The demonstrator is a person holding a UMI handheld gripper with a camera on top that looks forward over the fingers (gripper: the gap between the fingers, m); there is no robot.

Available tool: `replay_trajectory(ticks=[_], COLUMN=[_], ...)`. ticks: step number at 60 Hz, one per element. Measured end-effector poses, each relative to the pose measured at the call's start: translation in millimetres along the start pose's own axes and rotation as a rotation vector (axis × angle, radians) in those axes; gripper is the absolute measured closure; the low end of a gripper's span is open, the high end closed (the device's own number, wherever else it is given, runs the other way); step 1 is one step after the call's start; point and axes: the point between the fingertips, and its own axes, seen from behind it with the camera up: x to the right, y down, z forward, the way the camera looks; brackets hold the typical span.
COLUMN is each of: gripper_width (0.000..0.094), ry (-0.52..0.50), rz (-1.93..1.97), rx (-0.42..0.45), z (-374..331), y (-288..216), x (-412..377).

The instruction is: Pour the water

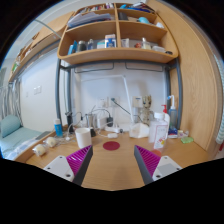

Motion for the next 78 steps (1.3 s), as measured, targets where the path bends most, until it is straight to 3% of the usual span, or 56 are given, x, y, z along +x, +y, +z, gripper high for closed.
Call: replay_trajectory(ticks=[8, 16, 44, 51, 56, 68, 78], gripper_width=[0.0075, 0.0079, 0.0092, 0.0180, 0.0315, 0.0470, 0.0493], ry=[0.062, 0.126, 0.170, 0.167, 0.168, 0.201, 0.205], rz=[0.018, 0.039, -0.042, -0.047, -0.033, -0.025, -0.042], rx=[-0.072, -0.076, 0.020, 0.017, 0.013, 0.018, 0.002], z=[13.2, 27.6, 110.4, 124.8, 132.6, 135.4, 135.2], y=[38.5, 50.3, 2.1, 4.8, 8.5, 8.5, 7.4], x=[59.2, 114.7, 174.9, 172.8, 172.4, 177.0, 175.4])
